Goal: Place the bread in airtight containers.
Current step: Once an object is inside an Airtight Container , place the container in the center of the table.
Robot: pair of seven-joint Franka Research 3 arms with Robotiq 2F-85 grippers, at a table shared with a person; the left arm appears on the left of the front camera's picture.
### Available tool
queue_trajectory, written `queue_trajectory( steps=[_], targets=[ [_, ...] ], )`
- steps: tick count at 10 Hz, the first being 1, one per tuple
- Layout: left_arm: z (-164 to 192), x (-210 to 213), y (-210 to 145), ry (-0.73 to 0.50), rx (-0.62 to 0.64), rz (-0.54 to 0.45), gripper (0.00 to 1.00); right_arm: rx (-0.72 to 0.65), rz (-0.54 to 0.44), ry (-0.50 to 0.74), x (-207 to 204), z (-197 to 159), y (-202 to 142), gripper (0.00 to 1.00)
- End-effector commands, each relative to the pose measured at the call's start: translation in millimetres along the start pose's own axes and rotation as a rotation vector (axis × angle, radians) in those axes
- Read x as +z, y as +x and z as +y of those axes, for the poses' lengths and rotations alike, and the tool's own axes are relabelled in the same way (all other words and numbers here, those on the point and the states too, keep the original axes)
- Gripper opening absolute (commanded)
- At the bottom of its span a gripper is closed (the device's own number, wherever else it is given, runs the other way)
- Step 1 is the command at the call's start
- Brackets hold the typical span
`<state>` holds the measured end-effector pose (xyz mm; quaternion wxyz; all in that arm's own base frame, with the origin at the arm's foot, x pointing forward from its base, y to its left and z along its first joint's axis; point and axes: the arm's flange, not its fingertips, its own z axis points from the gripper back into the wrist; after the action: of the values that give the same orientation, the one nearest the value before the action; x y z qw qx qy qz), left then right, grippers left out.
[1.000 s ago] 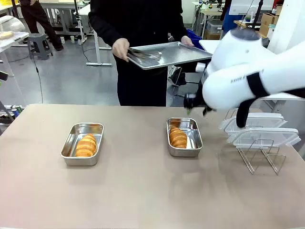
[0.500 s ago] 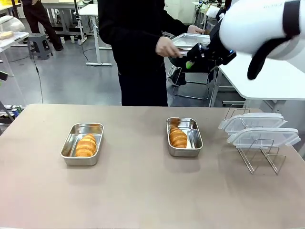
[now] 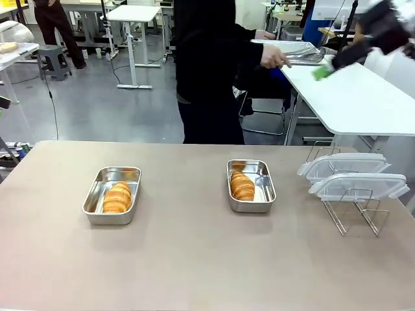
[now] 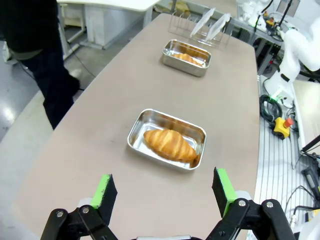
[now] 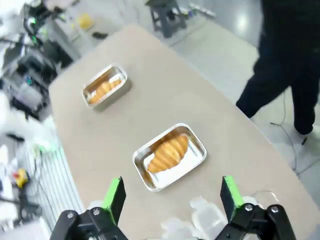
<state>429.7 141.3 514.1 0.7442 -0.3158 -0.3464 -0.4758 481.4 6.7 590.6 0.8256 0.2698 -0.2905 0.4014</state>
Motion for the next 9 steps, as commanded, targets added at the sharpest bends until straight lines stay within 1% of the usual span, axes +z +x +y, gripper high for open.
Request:
queue_trajectory(
  steps=[1,4,5,6,7,9],
  targets=[
    [-0.6,-0.2,2.2,-0.002,-0.016,-0.028,1.0,0.086,-0.045,0.08,-5.7,-28.5,-25.3,1.0],
    [-0.6,-0.2,2.2,-0.002,-0.016,-0.028,1.0,0.167,-0.155,0.134,0.0,-43.2,-76.1,1.0],
    [-0.6,-0.2,2.2,-0.002,-0.016,-0.028,1.0,0.156,-0.179,0.148,0.5,-47.5,-86.2,1.0],
    [-0.6,-0.2,2.2,-0.002,-0.016,-0.028,1.0,0.105,-0.211,0.221,3.4,-48.8,-92.5,1.0],
    [-0.6,-0.2,2.2,-0.002,-0.016,-0.028,1.0,0.143,-0.138,0.122,3.1,-47.9,-81.8,1.0],
    [-0.6,-0.2,2.2,-0.002,-0.016,-0.028,1.0,0.143,-0.138,0.122,3.1,-47.9,-81.8,1.0]
  ],
)
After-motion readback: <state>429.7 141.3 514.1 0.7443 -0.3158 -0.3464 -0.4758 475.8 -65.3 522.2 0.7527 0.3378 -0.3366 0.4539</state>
